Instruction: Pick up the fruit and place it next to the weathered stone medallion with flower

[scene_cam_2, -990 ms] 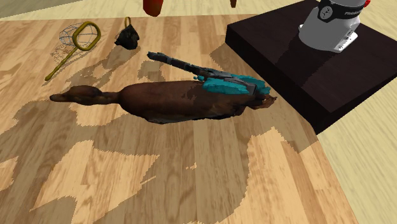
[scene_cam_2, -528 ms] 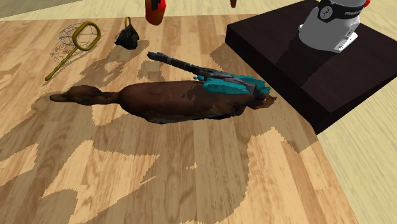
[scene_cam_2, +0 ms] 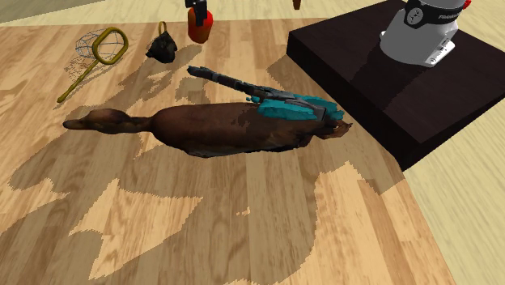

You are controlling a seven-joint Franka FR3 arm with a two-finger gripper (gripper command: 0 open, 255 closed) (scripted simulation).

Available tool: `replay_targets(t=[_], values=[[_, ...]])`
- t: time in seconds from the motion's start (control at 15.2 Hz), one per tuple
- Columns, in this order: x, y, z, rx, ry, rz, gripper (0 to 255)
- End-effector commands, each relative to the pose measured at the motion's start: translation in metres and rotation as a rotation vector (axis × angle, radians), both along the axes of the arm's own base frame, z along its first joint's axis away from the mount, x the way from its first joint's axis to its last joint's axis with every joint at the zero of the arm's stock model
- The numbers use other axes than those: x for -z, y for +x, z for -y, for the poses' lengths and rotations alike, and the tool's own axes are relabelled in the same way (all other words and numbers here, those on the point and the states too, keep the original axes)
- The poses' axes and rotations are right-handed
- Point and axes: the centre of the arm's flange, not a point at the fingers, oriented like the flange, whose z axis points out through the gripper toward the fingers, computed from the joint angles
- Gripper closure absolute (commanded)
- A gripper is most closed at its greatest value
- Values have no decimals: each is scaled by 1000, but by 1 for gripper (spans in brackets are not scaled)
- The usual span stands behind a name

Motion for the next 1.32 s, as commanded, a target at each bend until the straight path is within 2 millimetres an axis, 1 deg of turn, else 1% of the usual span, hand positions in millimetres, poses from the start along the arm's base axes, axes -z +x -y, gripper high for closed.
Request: replay_targets(t=[0.0,0.4,0.46,0.79,0.99,1.06,1.25], values=[[3,0,0,0,0,1,255],[3,0,0,0,0,1,255],[3,0,0,0,0,1,0],[3,0,0,0,0,1,0],[-34,-3,-11,0,0,1,0],[-44,-3,-14,0,0,1,0],[-44,-3,-14,0,0,1,0]])
